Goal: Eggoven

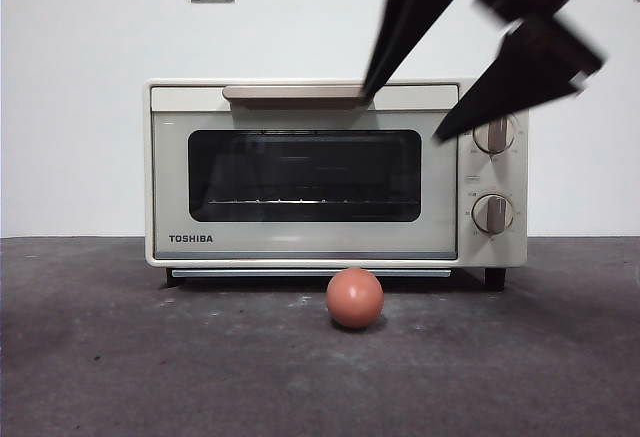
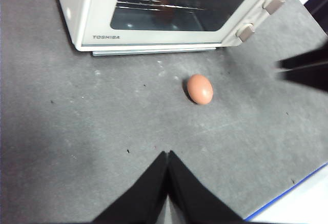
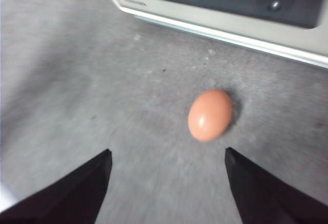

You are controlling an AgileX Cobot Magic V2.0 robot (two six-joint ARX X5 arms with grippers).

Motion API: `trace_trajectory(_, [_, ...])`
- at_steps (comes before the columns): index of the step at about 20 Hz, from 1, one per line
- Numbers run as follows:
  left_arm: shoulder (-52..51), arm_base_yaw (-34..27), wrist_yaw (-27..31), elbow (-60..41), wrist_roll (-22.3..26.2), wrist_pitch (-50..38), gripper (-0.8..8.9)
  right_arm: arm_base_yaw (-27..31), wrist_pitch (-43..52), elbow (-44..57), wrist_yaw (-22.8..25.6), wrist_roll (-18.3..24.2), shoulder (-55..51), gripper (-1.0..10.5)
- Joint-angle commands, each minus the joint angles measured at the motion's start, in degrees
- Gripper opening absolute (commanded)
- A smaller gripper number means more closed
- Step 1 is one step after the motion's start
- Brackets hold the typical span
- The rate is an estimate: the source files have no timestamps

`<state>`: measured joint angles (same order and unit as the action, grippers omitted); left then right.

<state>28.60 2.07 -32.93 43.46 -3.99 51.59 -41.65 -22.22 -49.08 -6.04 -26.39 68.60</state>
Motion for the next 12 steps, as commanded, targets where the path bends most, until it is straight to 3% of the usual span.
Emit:
trace_trajectory(1, [0.2, 0.8, -0.1, 1.1, 0.3, -0.5, 0.07, -1.8, 2.6, -2.0, 3.2, -3.1, 6.2, 3.4])
trace_trajectory(4, [0.2, 2.1, -0.1, 1.1, 0.3, -0.5, 0.07, -2.1, 3.4, -4.6, 6.0, -3.7, 14.3, 3.4])
trace_trajectory(12, [0.2, 5.8, -0.1, 1.1, 0.3, -0.6, 0.07, -2.1, 3.4, -11.0, 7.7, -4.2, 27.5, 3.4])
